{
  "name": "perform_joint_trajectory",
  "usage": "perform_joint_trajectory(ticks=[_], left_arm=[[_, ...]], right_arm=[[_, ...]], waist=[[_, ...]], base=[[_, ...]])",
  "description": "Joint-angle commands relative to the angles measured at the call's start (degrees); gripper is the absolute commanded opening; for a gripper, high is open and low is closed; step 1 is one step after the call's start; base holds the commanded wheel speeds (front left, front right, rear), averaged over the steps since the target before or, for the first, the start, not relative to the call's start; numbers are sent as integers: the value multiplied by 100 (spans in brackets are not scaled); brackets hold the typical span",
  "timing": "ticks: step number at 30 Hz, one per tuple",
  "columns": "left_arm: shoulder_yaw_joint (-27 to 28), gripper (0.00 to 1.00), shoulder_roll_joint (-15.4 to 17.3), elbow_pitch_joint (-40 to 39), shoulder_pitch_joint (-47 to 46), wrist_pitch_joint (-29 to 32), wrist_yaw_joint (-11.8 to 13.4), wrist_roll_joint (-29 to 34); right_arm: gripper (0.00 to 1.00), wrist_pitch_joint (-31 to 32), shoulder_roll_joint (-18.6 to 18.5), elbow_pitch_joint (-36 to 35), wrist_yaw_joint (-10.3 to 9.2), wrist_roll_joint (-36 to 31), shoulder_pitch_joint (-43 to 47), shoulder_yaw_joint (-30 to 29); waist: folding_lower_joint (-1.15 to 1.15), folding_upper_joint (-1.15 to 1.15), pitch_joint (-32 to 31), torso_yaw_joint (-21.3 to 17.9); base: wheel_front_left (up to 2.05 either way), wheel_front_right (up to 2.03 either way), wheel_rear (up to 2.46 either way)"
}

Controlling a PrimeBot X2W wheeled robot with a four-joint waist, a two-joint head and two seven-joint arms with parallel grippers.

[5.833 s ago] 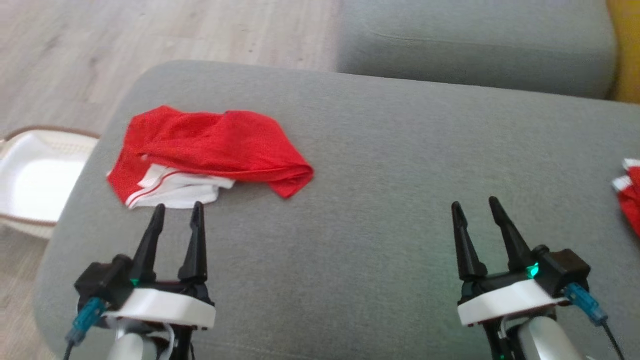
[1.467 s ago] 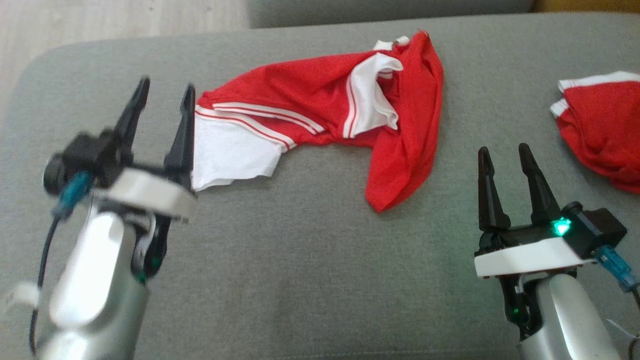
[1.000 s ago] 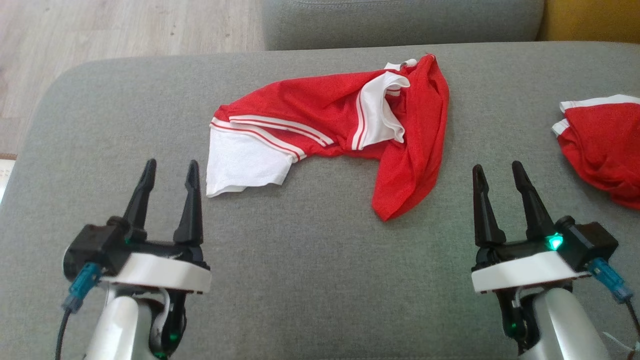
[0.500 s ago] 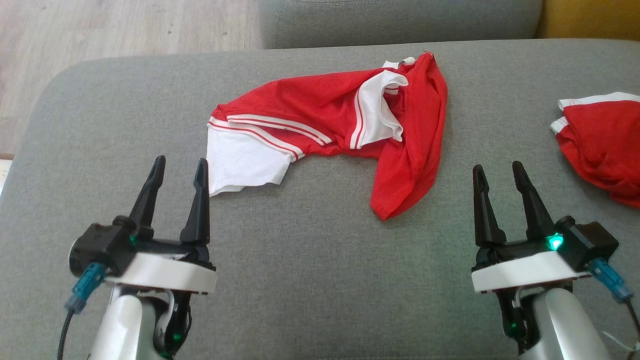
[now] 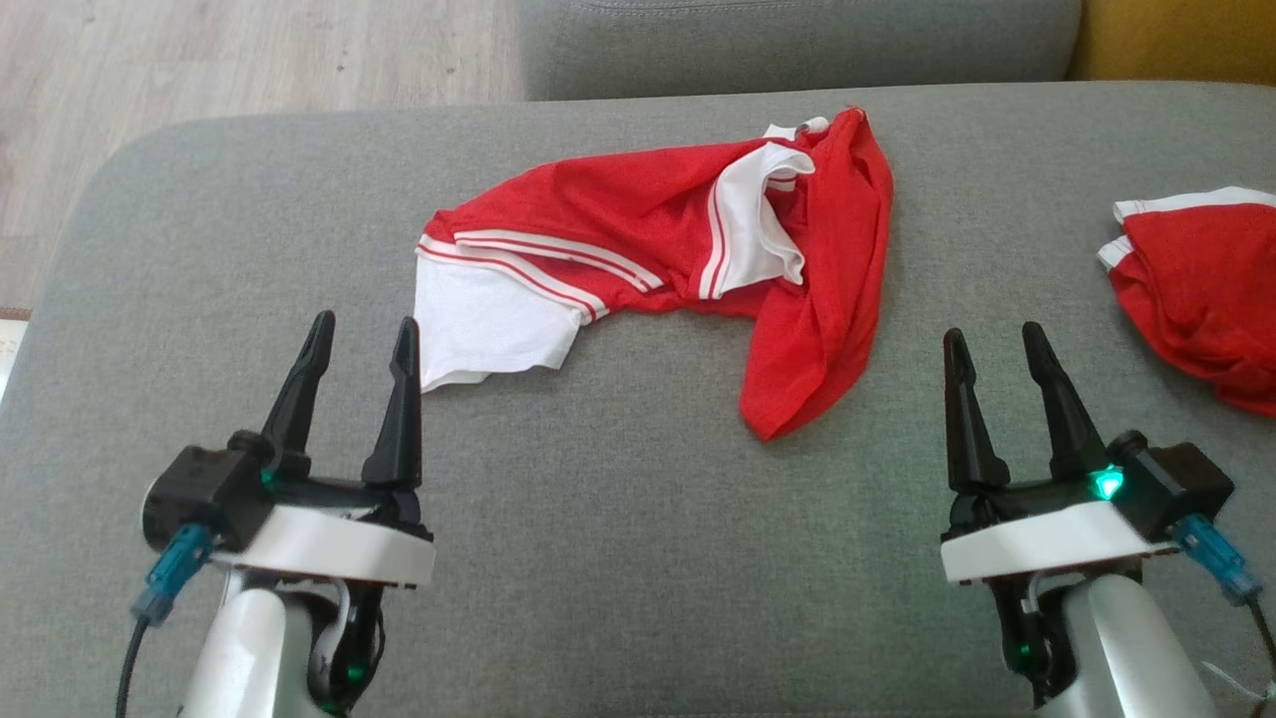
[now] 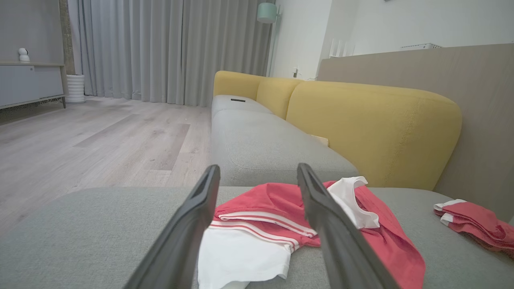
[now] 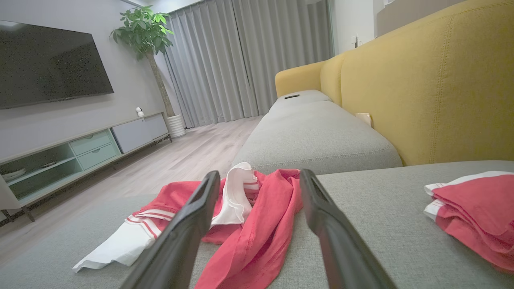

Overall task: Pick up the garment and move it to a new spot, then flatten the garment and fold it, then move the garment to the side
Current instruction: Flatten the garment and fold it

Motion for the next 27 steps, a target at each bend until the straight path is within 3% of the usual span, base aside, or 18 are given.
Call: perform_joint_trajectory(ticks=[1,14,21,27], left_arm=[[157,100,12,-162,-121,-29,-19,-33],[39,100,11,-175,-171,-29,-22,-63],[-133,100,11,-122,-292,-29,-25,-81],[-243,100,11,-82,-413,-29,-17,-149]], right_arm=[[100,-61,-10,-163,-4,13,-69,133],[100,-61,-10,-114,-4,-28,-102,119],[100,231,-10,503,-4,-216,-380,217],[100,678,-10,1202,-4,74,-748,604]], waist=[[0,0,-6,5],[0,0,146,97],[0,0,396,287],[0,0,599,545]], base=[[0,0,0],[0,0,0],[0,0,0],[0,0,0]])
